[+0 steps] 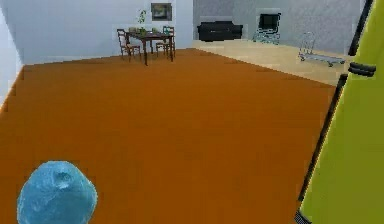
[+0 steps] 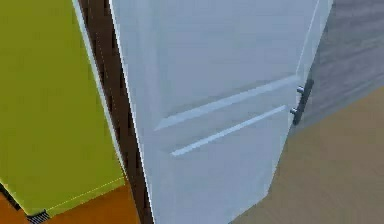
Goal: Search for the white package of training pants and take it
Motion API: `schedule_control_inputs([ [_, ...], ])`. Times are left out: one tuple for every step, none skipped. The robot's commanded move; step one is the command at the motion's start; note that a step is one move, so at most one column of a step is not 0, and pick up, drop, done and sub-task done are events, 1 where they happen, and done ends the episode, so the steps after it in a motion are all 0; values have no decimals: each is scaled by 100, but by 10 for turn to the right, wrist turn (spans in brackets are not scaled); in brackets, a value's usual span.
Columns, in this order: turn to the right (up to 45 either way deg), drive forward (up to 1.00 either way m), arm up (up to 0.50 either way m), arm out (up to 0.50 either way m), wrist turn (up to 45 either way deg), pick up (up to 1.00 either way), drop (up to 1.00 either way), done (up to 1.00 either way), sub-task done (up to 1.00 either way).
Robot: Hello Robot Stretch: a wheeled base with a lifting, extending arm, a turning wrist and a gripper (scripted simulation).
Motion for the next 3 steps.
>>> schedule_control_inputs([
  [0, 100, 0, 0, 0, 0, 0, 0, 0],
  [30, 0, 0, 0, 0, 0, 0, 0, 0],
  [0, 100, 0, 0, 0, 0, 0, 0, 0],
])
